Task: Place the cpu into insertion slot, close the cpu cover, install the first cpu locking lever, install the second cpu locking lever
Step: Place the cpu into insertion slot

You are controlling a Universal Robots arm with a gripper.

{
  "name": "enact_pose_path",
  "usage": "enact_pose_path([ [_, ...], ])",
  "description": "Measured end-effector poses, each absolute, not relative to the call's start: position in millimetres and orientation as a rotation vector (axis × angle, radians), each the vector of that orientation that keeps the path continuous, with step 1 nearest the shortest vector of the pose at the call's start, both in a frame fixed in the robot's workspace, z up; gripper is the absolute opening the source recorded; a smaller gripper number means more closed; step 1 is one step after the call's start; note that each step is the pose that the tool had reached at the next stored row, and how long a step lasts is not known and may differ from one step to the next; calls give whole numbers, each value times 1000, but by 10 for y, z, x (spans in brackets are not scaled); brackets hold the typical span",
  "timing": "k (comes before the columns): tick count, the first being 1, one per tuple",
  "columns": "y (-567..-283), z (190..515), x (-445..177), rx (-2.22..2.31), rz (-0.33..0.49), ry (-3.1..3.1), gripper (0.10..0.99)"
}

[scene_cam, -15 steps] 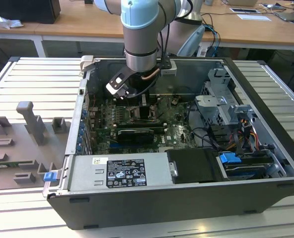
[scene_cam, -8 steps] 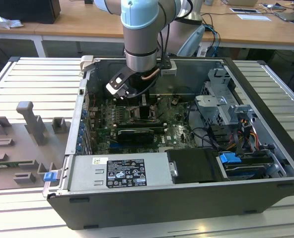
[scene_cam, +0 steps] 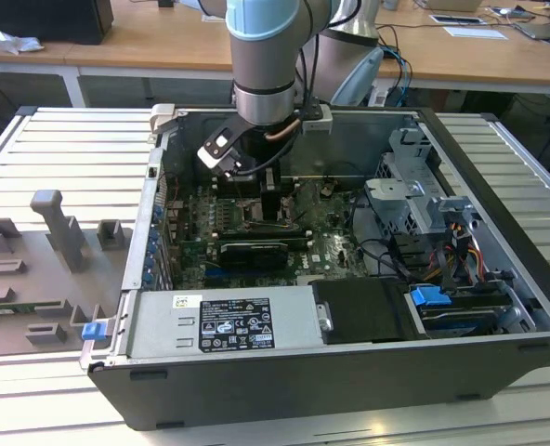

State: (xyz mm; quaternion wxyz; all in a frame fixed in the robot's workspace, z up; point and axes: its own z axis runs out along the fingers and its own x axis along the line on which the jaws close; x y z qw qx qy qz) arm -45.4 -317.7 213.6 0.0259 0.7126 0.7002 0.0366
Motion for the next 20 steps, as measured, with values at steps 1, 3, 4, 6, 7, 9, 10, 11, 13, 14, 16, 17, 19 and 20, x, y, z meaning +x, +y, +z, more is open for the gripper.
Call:
enact_pose_path([
  [1,-3177,2172,-454,2202,113,2164,616],
  [3,-3177,2197,-454,2203,113,2165,616],
  [4,-3177,2215,-454,2203,113,2165,616],
  [6,-3177,2248,-453,2203,112,2165,616],
  [7,-3177,2264,-454,2203,112,2165,604],
  [9,-3183,2270,-453,2203,112,2165,537],
  [10,-3191,2271,-453,2203,112,2165,412],
  [11,-3198,2270,-454,2203,112,2165,412],
  [13,-3198,2266,-454,2203,112,2165,345],
  [14,-3198,2263,-454,2203,112,2165,345],
  [16,-3198,2231,-454,2202,112,2166,416],
  [17,-3198,2220,-453,2202,112,2166,478],
  [19,-3193,2178,-453,2202,112,2167,596],
  [20,-3189,2153,-453,2201,112,2167,655],
])
